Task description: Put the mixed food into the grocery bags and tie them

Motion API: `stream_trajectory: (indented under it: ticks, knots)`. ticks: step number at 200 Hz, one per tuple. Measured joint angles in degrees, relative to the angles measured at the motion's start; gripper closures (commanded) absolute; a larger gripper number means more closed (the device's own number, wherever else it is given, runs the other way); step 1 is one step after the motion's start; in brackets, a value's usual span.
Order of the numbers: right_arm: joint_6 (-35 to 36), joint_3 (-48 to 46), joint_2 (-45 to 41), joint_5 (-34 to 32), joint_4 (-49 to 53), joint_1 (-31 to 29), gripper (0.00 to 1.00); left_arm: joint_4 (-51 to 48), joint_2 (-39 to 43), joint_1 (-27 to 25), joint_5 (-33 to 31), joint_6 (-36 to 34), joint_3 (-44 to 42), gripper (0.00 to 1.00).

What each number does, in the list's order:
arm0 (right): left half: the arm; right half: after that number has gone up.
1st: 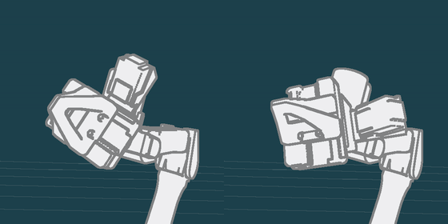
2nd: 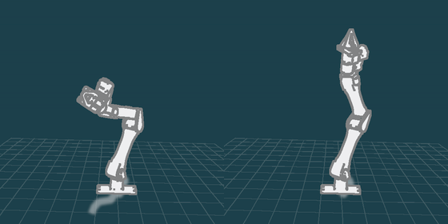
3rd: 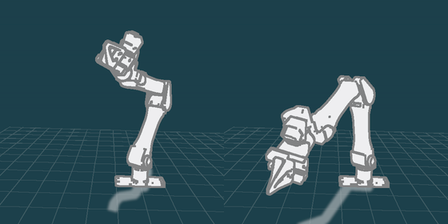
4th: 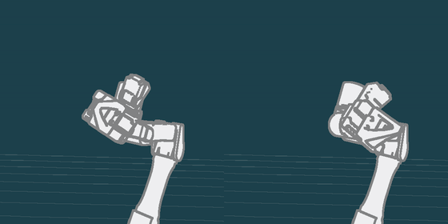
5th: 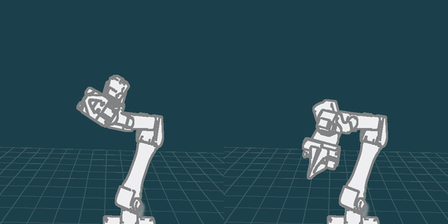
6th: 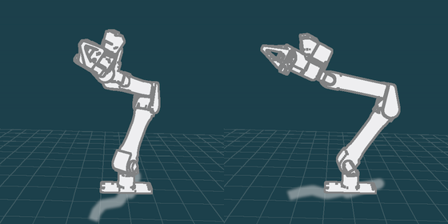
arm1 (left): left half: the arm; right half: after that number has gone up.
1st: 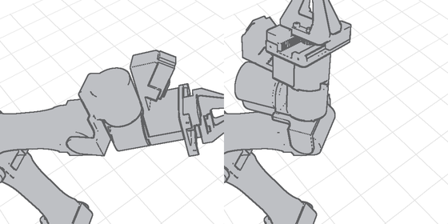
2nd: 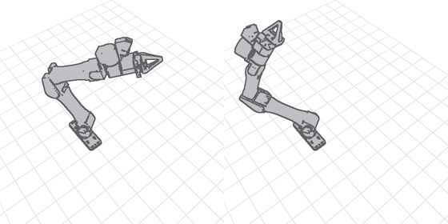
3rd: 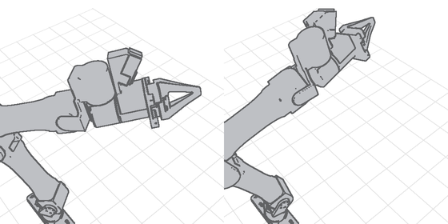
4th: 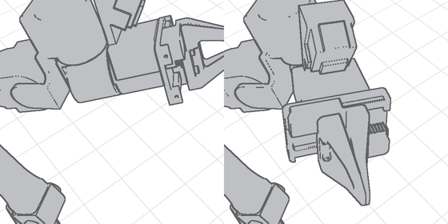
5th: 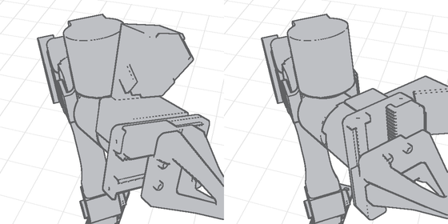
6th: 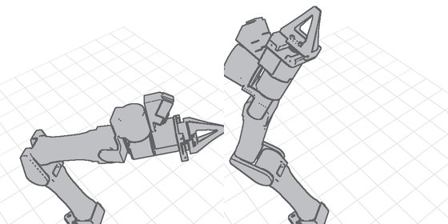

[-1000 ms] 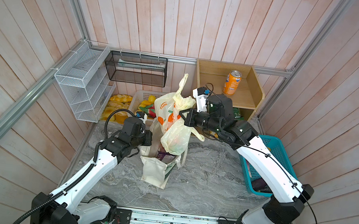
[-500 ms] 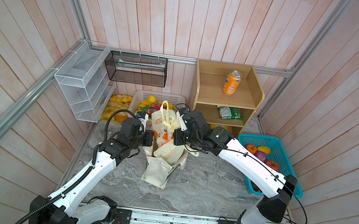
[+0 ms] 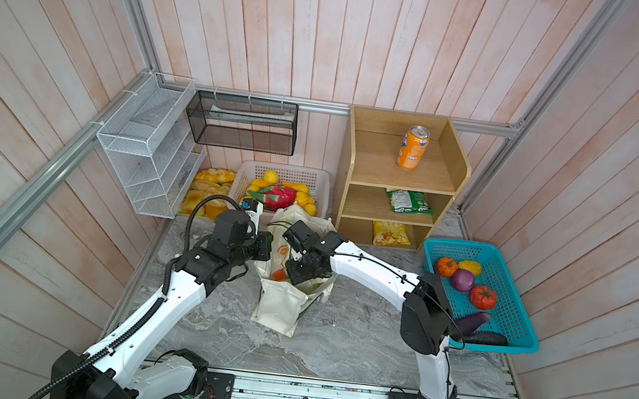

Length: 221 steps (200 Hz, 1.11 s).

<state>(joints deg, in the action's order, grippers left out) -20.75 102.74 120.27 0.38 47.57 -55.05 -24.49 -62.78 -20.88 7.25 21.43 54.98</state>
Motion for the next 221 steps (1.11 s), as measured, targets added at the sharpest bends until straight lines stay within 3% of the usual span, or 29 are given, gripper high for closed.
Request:
stream_trajectory:
  ticks: [40, 60, 78, 111, 173, 202, 221]
  knots:
    - [0.7, 0.4, 1.2, 4.1, -1.1, 0.9, 1.0, 0.0, 0.4, 0.1, 0.0, 0.3, -0.4, 1.0]
    - [1.1, 0.7, 1.2, 6.4, -0.9, 1.7, 0.52, 0.1, 0.4, 0.2, 0.0, 0.3, -0.4, 1.0]
    - [1.7, 2.2, 1.2, 8.7, -0.2, 2.1, 0.35, 0.2, 0.4, 0.2, 0.0, 0.5, -0.5, 1.0]
    - [3.0, 6.3, -0.2, 10.2, 2.8, 2.6, 0.28, 0.5, 0.5, 0.2, 0.0, 0.8, -0.8, 1.0]
    - [3.5, 13.1, -9.3, 10.3, 4.9, 3.2, 0.27, 0.9, 0.5, 0.2, -0.2, 0.9, -1.1, 1.0]
    - [3.1, 12.7, -15.1, 8.4, 4.7, 3.5, 0.27, 0.9, 0.6, 0.2, -0.2, 0.9, -1.1, 1.0]
    - [2.3, 7.5, -21.8, 5.3, 3.2, 4.4, 0.26, 0.9, 0.6, 0.2, -0.2, 1.0, -1.1, 1.0]
